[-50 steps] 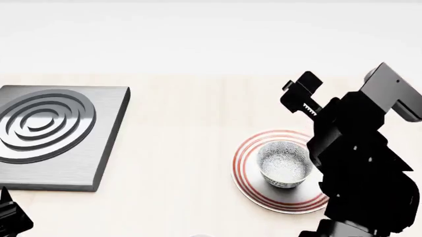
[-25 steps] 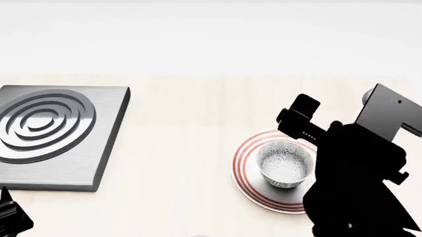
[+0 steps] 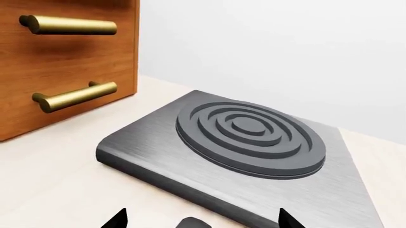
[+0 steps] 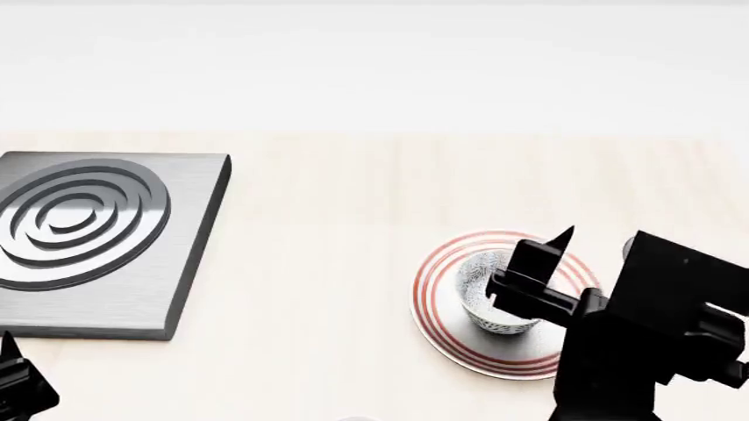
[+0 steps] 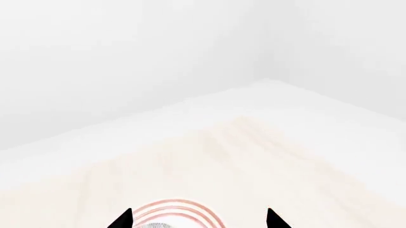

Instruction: Pick the akita bowl between the plate and the ramekin and place it on the plate.

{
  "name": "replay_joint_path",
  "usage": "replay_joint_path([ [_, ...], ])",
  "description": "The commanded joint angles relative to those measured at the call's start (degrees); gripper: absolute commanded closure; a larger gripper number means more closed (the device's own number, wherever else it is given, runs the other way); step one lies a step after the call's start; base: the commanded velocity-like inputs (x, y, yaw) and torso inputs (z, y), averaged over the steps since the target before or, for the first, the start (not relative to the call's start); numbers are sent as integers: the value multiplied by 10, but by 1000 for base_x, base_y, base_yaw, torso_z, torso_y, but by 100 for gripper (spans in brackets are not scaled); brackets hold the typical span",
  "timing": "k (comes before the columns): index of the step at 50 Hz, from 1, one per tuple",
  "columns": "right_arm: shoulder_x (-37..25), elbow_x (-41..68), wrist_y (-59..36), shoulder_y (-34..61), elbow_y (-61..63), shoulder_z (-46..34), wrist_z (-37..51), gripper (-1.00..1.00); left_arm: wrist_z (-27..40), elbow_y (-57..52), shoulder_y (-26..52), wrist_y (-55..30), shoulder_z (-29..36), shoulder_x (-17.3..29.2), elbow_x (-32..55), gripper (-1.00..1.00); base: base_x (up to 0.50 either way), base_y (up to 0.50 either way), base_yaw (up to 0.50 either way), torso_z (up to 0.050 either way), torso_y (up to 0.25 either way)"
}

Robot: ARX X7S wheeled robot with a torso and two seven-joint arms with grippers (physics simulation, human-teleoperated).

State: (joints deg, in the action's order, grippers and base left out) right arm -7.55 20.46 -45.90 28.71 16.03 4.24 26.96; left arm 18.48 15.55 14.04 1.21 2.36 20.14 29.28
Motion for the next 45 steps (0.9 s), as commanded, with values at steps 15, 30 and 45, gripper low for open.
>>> replay_joint_path([
  [15, -20, -78, 178, -132, 41, -61, 10, -100, -2, 7, 1, 7, 2, 0, -1, -100, 0, 0, 0, 0, 0],
  [30, -31, -125, 248, -161, 42, -69, 38, -100, 1, -3, -4, 8, 3, 2, 0, -100, 0, 0, 0, 0, 0],
  [45, -51, -165, 288, -176, 63, -72, 60, -100, 2, -21, -9, 2, -1, 6, 12, -100, 0, 0, 0, 0, 0],
])
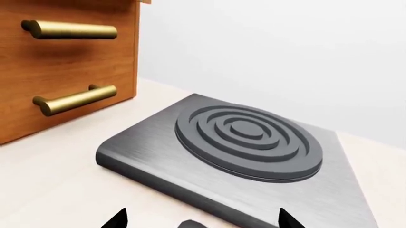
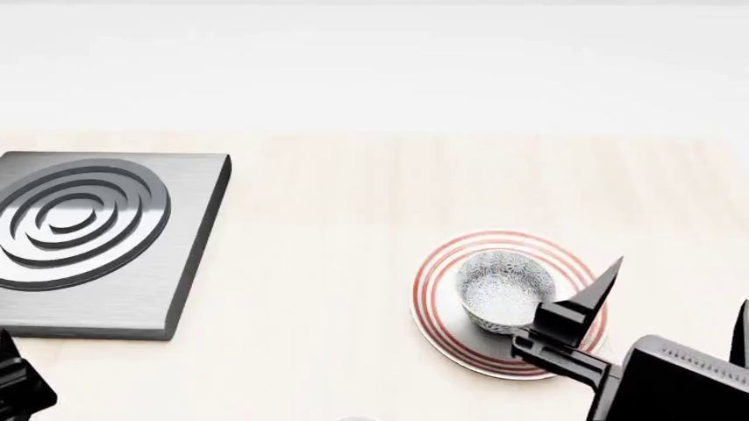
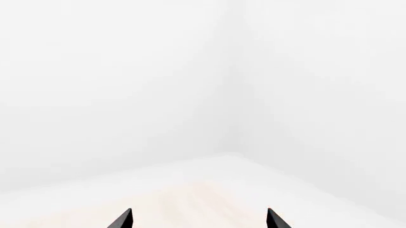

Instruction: Pick the akita bowl between the plate and the ramekin and place it on the plate.

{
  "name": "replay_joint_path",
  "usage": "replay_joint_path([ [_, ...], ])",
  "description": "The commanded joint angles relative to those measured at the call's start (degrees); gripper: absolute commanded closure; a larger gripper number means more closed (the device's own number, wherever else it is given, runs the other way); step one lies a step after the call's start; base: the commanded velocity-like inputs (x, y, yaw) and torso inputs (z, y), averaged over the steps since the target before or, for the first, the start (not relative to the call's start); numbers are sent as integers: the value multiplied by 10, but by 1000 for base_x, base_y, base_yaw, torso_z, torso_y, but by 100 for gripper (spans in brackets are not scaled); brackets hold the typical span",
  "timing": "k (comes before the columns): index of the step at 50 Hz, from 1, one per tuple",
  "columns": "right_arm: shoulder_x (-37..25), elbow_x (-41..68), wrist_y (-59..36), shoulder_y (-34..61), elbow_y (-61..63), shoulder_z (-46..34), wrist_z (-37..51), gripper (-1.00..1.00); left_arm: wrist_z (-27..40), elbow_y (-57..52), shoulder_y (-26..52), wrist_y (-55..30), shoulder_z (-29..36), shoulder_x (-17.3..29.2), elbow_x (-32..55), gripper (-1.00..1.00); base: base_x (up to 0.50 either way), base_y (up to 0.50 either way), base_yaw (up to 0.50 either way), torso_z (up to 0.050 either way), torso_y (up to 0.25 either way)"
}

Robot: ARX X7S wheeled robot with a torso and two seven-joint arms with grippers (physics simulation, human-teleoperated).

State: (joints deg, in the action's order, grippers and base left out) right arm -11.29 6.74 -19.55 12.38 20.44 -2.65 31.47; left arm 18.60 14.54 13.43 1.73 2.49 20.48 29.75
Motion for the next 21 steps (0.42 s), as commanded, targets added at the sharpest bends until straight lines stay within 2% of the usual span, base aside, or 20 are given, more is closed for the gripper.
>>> replay_joint_path([
  [1, -15, -29, 28, -13, 16, -3, 16, -100, 3, -16, -4, -6, -3, 3, 9, -100, 0, 0, 0, 0, 0],
  [21, -31, -23, -24, -24, 96, 15, 30, -100, 24, -102, -31, -29, -19, 22, 37, -100, 0, 0, 0, 0, 0],
])
